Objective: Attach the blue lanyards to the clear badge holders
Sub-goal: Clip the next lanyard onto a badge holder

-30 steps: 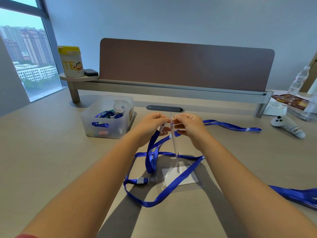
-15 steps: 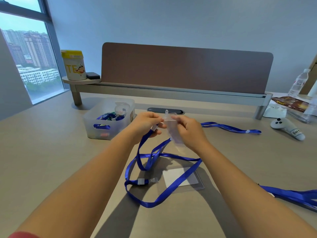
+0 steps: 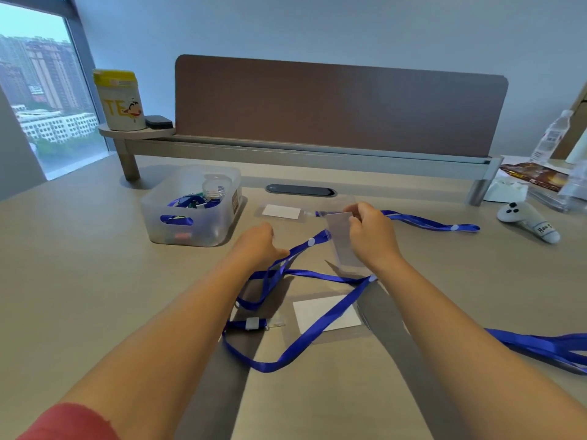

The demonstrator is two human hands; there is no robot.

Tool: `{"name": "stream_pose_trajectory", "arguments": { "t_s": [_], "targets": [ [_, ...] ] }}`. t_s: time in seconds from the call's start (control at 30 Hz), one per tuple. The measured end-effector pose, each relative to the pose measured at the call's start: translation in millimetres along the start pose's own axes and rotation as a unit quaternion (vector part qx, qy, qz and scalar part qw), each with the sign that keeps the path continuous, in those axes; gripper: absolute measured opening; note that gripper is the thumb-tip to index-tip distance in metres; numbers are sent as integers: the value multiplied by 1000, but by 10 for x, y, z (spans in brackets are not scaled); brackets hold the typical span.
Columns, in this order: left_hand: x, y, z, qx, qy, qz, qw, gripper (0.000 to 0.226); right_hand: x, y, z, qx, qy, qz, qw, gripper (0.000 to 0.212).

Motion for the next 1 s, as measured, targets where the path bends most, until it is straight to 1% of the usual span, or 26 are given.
{"name": "stream_pose_trajectory", "arguments": {
  "t_s": [0.1,0.27,0.4,0.47,0.53,0.6,0.63,0.73,0.8,0.87,0.93,0.97,1.0],
  "targets": [
    [-63,149,-207,-2,-25,-20,999,43,-150,-24,-103,-6,15,-23,1000,29],
    [-128,440,-536,7,-50,-71,996,46,-403,42,-269,-7,28,-52,998,28],
    [-155,501,-653,12,-22,-145,989,27,-443,93,-359,-11,39,-84,996,29],
    [-151,430,-669,-6,-4,-177,984,25,-408,123,-382,-7,32,-88,996,28],
    [-143,273,-649,-55,19,-224,973,24,-349,152,-394,-8,16,-90,996,28],
    [-132,61,-633,-102,31,-233,967,25,-266,173,-412,-16,3,-97,995,28],
    [-122,-55,-626,-109,28,-205,972,26,-214,188,-428,-18,0,-103,994,28],
    [-82,-442,-634,-104,8,-41,994,26,-14,256,-510,-13,-1,-128,992,27],
    [-8,-715,-633,-137,-8,62,989,21,118,326,-570,-11,3,-142,990,27],
    [131,-990,-633,-184,-35,175,967,16,240,427,-648,-5,4,-157,988,26],
    [302,-1212,-670,-223,-59,281,931,27,340,518,-724,2,7,-159,987,25],
    [393,-1314,-695,-247,-69,307,916,26,395,568,-773,9,7,-160,987,24],
    [483,-1402,-730,-272,-75,303,910,18,457,612,-824,13,5,-163,986,24]
  ]
}}
Point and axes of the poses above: each hand's wrist, its own z-axis away from the middle knuckle, its own y-axis out of the palm, x = y × z, the point moved 3 cm from there along -z, towards the middle knuckle
